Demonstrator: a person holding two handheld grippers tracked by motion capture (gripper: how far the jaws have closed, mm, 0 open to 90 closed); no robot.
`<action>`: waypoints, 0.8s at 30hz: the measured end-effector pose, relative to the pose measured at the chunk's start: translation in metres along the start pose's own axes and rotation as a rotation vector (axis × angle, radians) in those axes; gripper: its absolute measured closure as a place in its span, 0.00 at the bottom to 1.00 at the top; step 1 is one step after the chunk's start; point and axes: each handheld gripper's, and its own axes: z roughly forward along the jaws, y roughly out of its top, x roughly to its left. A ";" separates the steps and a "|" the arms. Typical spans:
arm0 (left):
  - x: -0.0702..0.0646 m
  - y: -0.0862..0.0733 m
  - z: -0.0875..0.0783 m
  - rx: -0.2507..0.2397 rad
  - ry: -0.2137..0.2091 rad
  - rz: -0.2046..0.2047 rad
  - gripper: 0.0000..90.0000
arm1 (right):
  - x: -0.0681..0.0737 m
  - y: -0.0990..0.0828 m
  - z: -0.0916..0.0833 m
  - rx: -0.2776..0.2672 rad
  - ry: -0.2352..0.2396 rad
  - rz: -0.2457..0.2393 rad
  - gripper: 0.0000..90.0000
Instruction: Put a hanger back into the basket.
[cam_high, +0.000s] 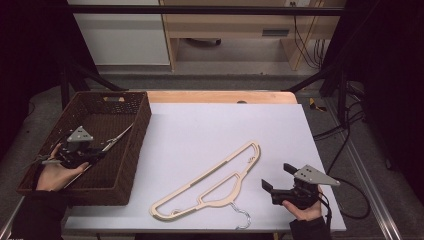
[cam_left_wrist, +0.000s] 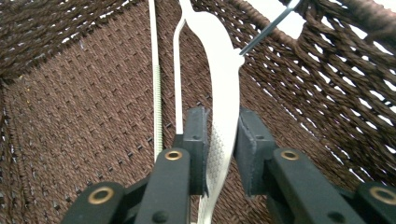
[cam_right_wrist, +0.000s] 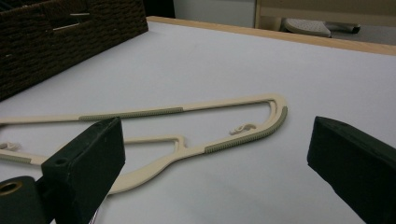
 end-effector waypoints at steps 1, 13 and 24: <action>0.000 0.000 0.000 0.000 0.000 0.000 0.82 | 0.000 0.000 0.000 0.000 0.000 0.000 0.05; -0.003 0.001 0.002 0.036 -0.021 0.036 0.67 | 0.001 0.000 -0.001 -0.001 0.001 0.000 0.05; 0.002 0.003 -0.030 -0.113 0.052 -0.023 0.40 | 0.004 0.002 -0.001 -0.008 0.004 -0.008 0.05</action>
